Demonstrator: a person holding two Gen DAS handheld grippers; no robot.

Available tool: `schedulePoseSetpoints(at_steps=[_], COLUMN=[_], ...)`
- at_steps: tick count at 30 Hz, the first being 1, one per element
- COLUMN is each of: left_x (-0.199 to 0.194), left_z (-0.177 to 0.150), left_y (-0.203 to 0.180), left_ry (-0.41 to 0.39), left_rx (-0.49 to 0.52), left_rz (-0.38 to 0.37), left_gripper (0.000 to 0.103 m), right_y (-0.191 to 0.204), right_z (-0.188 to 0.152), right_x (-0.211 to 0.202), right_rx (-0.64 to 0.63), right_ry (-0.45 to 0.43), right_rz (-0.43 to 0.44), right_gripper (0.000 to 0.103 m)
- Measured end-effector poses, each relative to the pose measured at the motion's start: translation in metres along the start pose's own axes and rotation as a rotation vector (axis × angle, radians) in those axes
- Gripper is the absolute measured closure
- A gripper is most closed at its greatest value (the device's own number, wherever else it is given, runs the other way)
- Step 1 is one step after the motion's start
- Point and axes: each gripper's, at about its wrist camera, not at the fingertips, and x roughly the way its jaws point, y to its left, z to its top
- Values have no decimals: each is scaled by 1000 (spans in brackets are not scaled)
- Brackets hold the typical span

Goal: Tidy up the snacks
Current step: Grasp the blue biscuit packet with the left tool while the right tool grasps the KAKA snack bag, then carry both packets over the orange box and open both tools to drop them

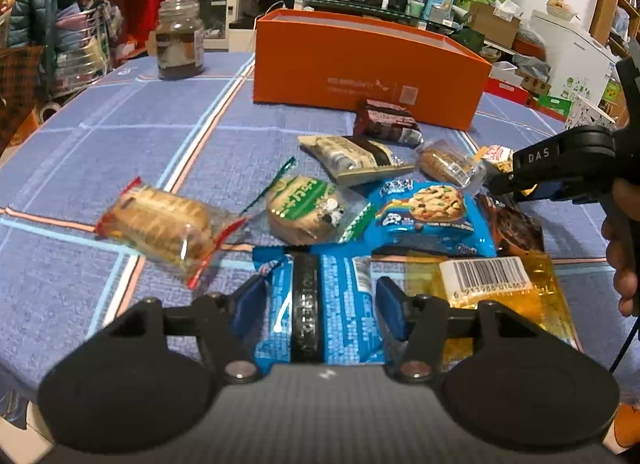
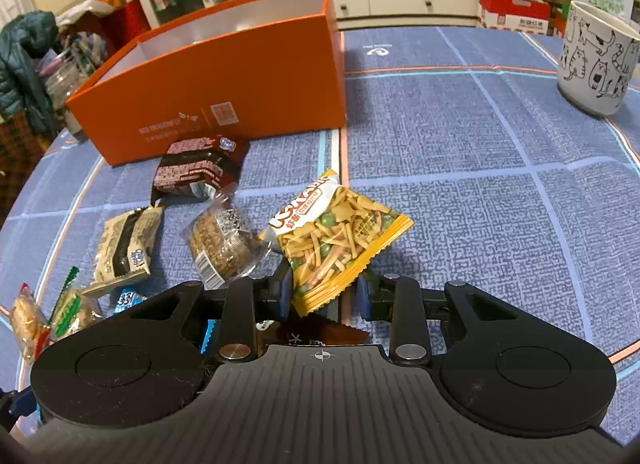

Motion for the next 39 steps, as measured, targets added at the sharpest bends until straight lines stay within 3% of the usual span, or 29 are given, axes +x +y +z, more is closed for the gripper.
schedulePoseSetpoints(at_steps=[5, 7, 10, 14, 15, 17, 24, 27, 29, 31, 33, 34, 36, 37, 39], left_x=[2, 2, 2, 3, 3, 3, 7, 8, 9, 10, 11, 11, 10, 9, 9], left_z=[0, 0, -1, -2, -1, -1, -3, -3, -3, -2, 0, 1, 4, 6, 9], left_y=[-3, -3, -3, -2, -1, -2, -9, -10, -11, -12, -12, -12, -10, -10, -7], left_ry=[-10, -5, 0, 3, 5, 8, 6, 6, 8, 13, 22, 25, 30, 32, 44], left_rx=[14, 23, 36, 59, 55, 53, 92, 96, 107, 111, 110, 105, 97, 94, 79], left_rz=[0, -6, -15, -22, -24, -28, -28, -26, -19, -12, -10, -9, -13, -22, -34], left_gripper=[38, 35, 31, 29, 28, 26, 17, 17, 17, 17, 18, 22, 32, 54, 59], right_y=[-3, -3, -5, -18, -20, -23, -12, -6, -7, -11, -14, -15, -17, -18, -17], right_z=[1, 3, 9, 18, 23, 34, 55, 62, 68, 76, 80, 79, 77, 74, 67], right_x=[2, 0, -15, -36, -37, -31, 10, 27, 39, 48, 49, 48, 43, 41, 34], right_rx=[0, -26, -164, -389, -421, -495, -821, -939, -947, -885, -839, -822, -780, -762, -731], right_ry=[-18, -16, -32, -127, -134, -112, 118, 171, 216, 261, 248, 242, 226, 221, 198], right_rz=[25, 23, 61, 131, 138, 160, 290, 281, 303, 366, 367, 358, 333, 318, 272], right_gripper=[83, 76, 64, 42, 33, 26, 25, 25, 28, 35, 46, 49, 65, 65, 71])
